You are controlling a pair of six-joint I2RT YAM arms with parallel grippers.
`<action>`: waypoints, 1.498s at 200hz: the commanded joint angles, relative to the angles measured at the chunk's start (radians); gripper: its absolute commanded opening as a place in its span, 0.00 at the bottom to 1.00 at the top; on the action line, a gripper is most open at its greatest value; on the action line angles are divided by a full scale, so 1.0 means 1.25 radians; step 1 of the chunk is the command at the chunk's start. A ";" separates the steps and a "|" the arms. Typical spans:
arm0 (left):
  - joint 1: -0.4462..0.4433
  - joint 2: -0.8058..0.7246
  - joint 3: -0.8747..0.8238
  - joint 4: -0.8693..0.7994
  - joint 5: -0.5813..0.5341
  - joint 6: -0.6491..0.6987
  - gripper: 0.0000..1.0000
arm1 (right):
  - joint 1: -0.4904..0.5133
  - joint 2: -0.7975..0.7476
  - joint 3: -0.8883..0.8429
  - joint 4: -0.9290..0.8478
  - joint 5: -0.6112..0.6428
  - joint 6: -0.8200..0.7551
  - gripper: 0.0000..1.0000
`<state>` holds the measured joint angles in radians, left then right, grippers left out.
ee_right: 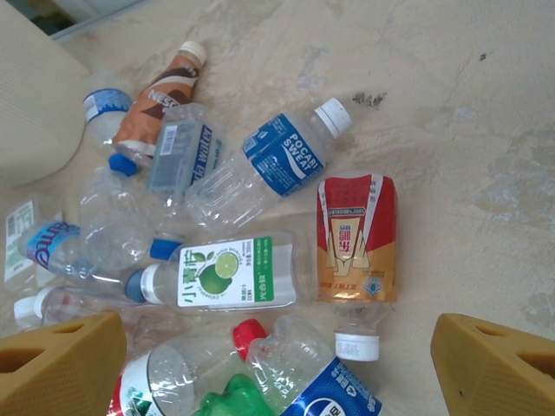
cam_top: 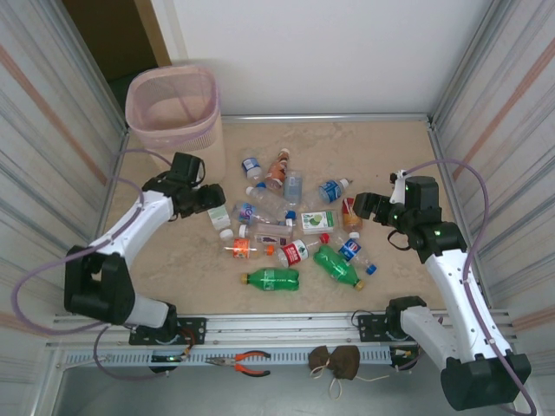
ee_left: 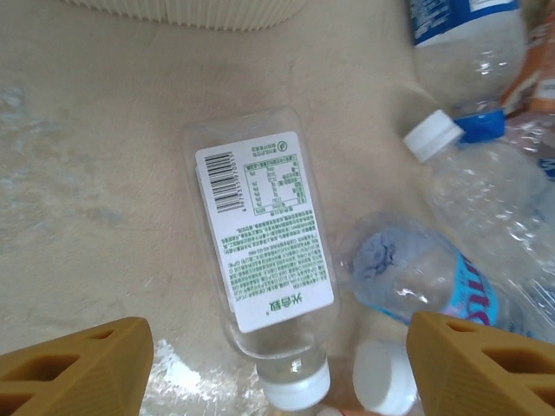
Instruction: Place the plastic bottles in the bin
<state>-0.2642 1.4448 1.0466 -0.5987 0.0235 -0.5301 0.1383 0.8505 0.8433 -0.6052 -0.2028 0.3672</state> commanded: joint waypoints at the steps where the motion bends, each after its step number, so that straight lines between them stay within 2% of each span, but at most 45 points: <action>1: -0.008 0.054 0.023 0.020 -0.038 -0.058 0.79 | 0.005 -0.006 0.015 -0.018 0.010 0.012 0.90; 33: -0.009 0.138 0.063 0.010 -0.073 -0.087 0.78 | 0.005 -0.012 0.015 -0.027 0.021 0.007 0.90; 54: -0.012 0.192 0.100 0.000 -0.065 -0.088 0.78 | 0.005 -0.015 0.014 -0.029 0.027 0.004 0.90; 125: -0.022 0.283 0.158 -0.028 -0.080 -0.090 0.80 | 0.004 -0.020 0.005 -0.029 0.041 0.000 0.90; 248: -0.021 0.291 0.114 -0.036 -0.084 -0.077 0.77 | 0.005 -0.020 -0.005 -0.019 0.035 0.007 0.90; 299: -0.021 0.260 0.100 -0.046 -0.093 -0.073 0.71 | 0.005 -0.031 -0.008 -0.021 0.033 0.010 0.90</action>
<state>-0.2882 1.8076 1.1934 -0.6151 -0.0555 -0.6300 0.1383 0.8341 0.8429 -0.6300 -0.1722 0.3668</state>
